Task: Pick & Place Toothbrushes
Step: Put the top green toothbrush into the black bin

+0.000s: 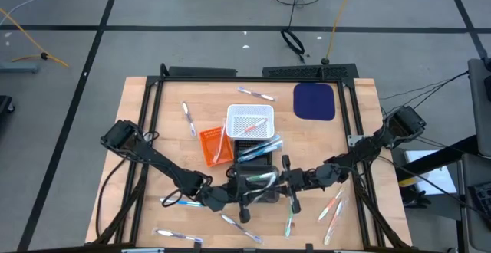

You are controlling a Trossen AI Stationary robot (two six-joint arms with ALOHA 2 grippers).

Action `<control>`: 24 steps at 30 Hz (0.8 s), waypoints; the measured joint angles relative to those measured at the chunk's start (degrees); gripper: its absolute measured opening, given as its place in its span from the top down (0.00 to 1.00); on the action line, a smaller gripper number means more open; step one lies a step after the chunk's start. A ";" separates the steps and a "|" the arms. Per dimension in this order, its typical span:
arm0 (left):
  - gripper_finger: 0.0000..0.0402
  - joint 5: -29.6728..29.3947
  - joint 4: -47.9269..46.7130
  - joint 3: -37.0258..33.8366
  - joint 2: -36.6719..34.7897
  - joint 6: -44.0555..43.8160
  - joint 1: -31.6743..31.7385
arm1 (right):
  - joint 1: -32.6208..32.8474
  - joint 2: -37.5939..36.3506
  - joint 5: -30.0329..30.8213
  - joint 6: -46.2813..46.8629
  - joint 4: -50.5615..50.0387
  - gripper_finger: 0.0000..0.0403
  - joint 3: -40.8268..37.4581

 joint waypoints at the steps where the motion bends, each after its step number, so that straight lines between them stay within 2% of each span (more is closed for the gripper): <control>1: 0.83 -0.04 0.11 0.00 -0.03 0.69 -0.12 | 0.00 0.01 0.00 -0.02 -0.07 0.97 0.00; 6: 0.74 -0.43 -0.73 -0.04 -3.20 5.38 -1.59 | 0.00 0.00 0.87 -0.15 -0.01 0.97 0.00; 12: 0.68 -3.42 -9.54 -0.02 -9.58 6.48 -4.70 | 0.42 0.97 4.43 -0.01 0.45 0.97 0.00; 15: 0.68 -6.16 -11.99 0.02 -11.40 5.58 -6.00 | 1.08 5.30 7.36 -0.38 5.55 0.97 -0.03; 18: 0.68 -8.22 -12.65 0.02 -11.51 5.44 -6.93 | 0.98 11.71 7.66 -1.44 15.40 0.97 0.00; 24: 0.68 -8.68 -14.77 0.00 -11.50 3.70 -7.40 | -0.74 23.41 9.33 -1.51 31.33 0.97 -0.02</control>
